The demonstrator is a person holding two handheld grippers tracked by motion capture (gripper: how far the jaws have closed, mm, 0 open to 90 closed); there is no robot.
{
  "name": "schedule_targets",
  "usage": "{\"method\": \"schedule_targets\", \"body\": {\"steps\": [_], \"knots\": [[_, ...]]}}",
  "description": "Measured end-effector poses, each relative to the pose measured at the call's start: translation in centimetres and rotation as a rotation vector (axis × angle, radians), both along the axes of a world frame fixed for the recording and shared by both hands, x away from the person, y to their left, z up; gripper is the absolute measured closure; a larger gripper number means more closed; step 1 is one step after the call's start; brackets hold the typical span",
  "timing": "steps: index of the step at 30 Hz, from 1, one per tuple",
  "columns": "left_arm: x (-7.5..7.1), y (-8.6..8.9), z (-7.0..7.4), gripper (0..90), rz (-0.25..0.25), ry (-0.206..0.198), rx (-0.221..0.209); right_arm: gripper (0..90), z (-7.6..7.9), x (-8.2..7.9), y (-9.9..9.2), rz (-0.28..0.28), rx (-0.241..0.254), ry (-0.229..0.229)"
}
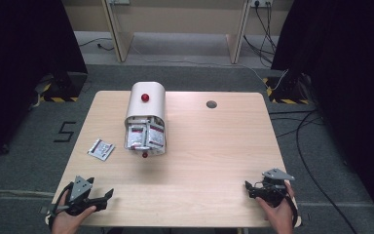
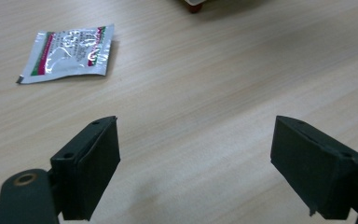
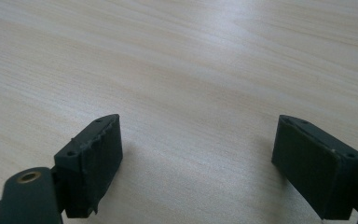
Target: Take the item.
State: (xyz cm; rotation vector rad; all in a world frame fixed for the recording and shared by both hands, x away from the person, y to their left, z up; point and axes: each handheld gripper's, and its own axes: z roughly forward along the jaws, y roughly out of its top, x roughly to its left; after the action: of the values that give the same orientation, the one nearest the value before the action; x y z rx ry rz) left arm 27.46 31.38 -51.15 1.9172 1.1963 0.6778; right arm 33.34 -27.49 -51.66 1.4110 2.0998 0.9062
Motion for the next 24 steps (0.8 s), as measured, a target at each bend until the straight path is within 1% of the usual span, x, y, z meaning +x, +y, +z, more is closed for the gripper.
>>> {"method": "schedule_targets", "body": {"steps": [3, 5, 9, 10, 13, 18, 20, 24], "knots": [[-0.4, -0.1, -0.2, 15.1, -0.005, 0.001, -0.003, 16.6, 0.0, 0.0, 0.0, 0.003, -0.003, -0.002], [-0.6, -0.2, -0.5, 15.1, -0.015, 0.004, 0.005, 16.6, 0.0, 0.0, 0.0, 0.0, 0.0, 0.0], [-0.8, -0.3, -0.6, 15.2, -0.02, 0.005, 0.006, 16.6, 0.0, 0.0, 0.0, 0.003, -0.003, -0.002], [-0.9, -0.4, -0.7, 15.1, -0.018, 0.0, 0.004, 16.6, 0.0, 0.0, 0.0, 0.0, 0.0, 0.0], [-1.2, -0.6, -0.7, 15.1, -0.016, -0.01, 0.017, 16.6, 0.0, 0.0, 0.0, -0.001, 0.0, 0.0], [-1.6, -0.7, -0.9, 15.2, -0.012, -0.021, 0.013, 16.6, 0.0, 0.0, 0.0, 0.0, 0.0, 0.0], [-1.7, -0.8, -1.1, 15.2, -0.014, -0.02, 0.019, 16.6, 0.0, 0.0, 0.0, 0.004, -0.004, -0.003], [-2.2, -1.2, -1.3, 15.1, -0.011, -0.027, 0.056, 16.7, 0.0, 0.0, 0.0, 0.004, -0.004, -0.003]]}}
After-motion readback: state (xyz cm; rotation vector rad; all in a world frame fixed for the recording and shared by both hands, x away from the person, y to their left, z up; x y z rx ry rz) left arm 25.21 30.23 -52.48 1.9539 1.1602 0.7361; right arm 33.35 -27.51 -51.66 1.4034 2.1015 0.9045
